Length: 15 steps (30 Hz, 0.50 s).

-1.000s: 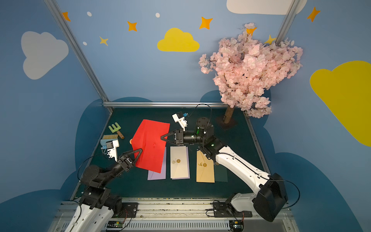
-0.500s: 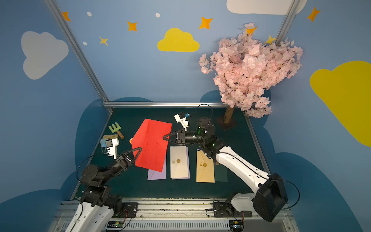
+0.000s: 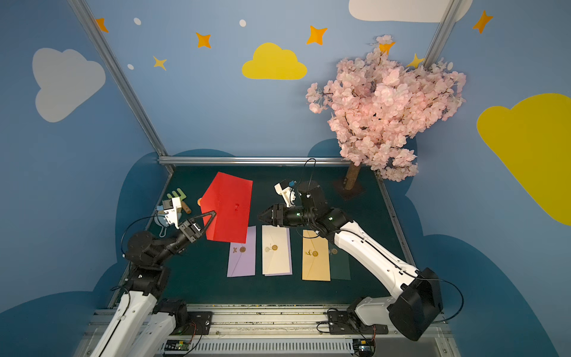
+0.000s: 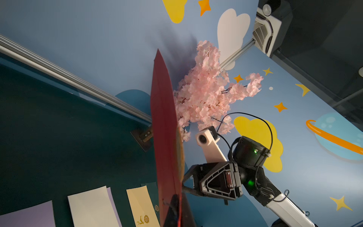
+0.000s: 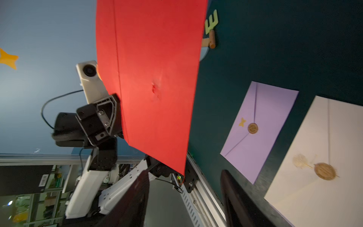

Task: Open the envelope
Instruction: Place the envelope at the center of the board.

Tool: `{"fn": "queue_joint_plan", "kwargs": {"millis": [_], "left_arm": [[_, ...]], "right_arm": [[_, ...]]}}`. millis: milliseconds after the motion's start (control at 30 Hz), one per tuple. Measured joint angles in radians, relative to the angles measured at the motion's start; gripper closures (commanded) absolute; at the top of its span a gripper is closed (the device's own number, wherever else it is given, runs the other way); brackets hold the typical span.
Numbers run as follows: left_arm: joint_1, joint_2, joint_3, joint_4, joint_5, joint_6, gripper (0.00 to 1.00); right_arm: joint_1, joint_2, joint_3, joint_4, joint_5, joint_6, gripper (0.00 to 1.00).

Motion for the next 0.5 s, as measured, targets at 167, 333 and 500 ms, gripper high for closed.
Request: {"fn": "queue_joint_plan", "kwargs": {"millis": [167, 333, 500], "left_arm": [[0.167, 0.244, 0.061, 0.069, 0.088, -0.003, 0.98], [0.260, 0.563, 0.147, 0.143, 0.155, -0.021, 0.98], [0.261, 0.804, 0.336, 0.177, 0.214, -0.012, 0.98]], "right_arm": [[0.013, -0.042, 0.000, -0.111, 0.091, -0.061, 0.41], [0.013, -0.084, -0.016, -0.145, 0.130, -0.091, 0.41], [0.013, -0.089, -0.049, -0.150, 0.141, -0.103, 0.41]]}}
